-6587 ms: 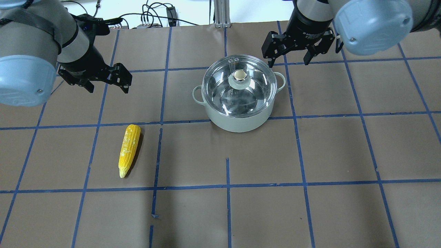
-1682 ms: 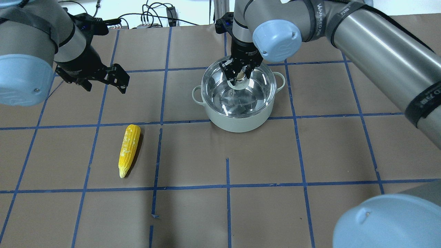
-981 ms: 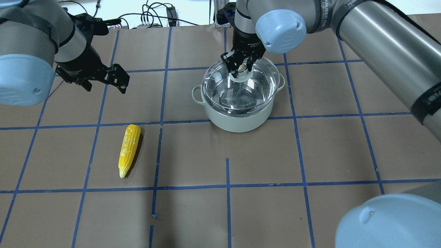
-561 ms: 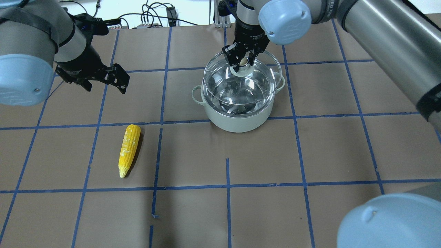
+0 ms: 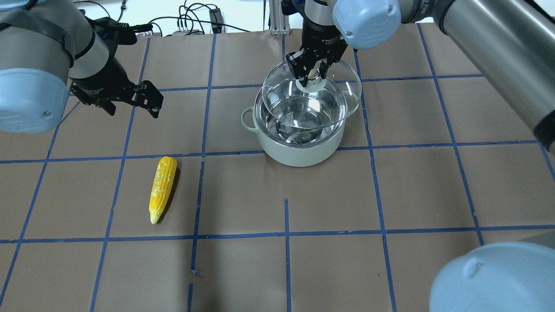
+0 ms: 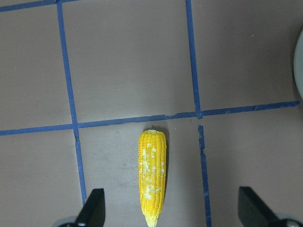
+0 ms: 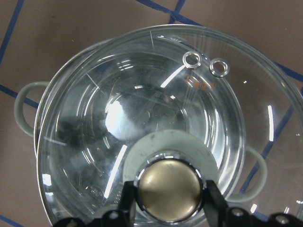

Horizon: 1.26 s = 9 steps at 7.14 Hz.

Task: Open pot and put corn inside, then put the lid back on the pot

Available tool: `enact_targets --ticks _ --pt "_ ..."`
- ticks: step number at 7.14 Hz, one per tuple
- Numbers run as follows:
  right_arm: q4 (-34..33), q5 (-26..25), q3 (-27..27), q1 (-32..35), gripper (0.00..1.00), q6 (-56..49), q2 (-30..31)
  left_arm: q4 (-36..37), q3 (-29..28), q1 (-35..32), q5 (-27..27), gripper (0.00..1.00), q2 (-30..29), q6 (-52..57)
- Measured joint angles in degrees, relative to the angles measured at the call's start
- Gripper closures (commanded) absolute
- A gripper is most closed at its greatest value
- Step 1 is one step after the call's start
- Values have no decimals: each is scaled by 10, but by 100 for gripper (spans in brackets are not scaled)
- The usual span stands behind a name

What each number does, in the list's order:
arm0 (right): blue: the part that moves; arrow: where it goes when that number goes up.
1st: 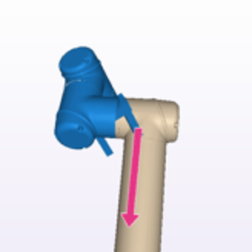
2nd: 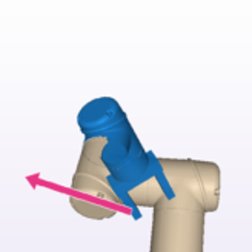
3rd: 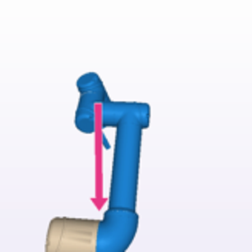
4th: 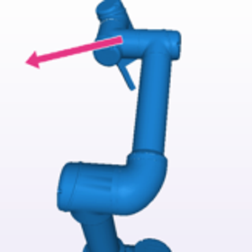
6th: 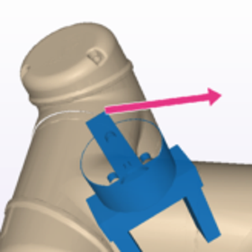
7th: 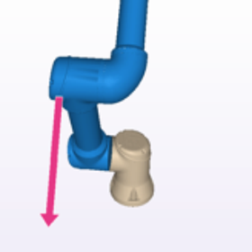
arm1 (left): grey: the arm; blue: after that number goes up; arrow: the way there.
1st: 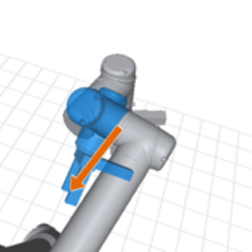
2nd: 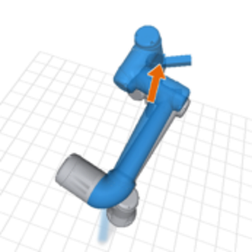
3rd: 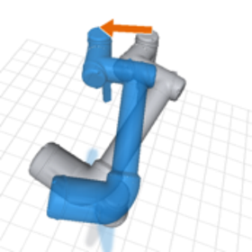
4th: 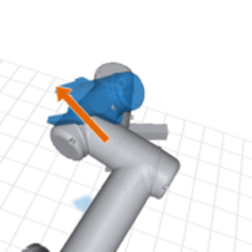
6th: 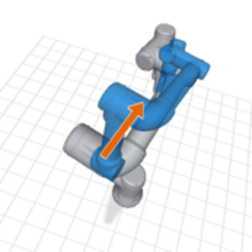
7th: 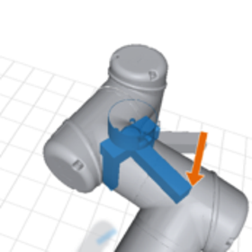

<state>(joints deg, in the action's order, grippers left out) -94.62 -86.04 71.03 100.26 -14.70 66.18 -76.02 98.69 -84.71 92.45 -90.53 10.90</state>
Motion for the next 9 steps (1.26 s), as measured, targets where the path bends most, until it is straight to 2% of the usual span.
enact_targets --ticks 4,5,7,9 --pt "28 -2 -8 -43 59 1 18 9 19 19 2 0 -16 52" --pt "32 -3 -8 -56 59 1 24 49 52 38 1 0 -20 87" --pt "48 -4 -7 -85 59 0 35 183 145 83 -1 0 -25 152" --pt "69 -4 -6 -113 59 -3 45 237 189 96 -6 0 -30 199"
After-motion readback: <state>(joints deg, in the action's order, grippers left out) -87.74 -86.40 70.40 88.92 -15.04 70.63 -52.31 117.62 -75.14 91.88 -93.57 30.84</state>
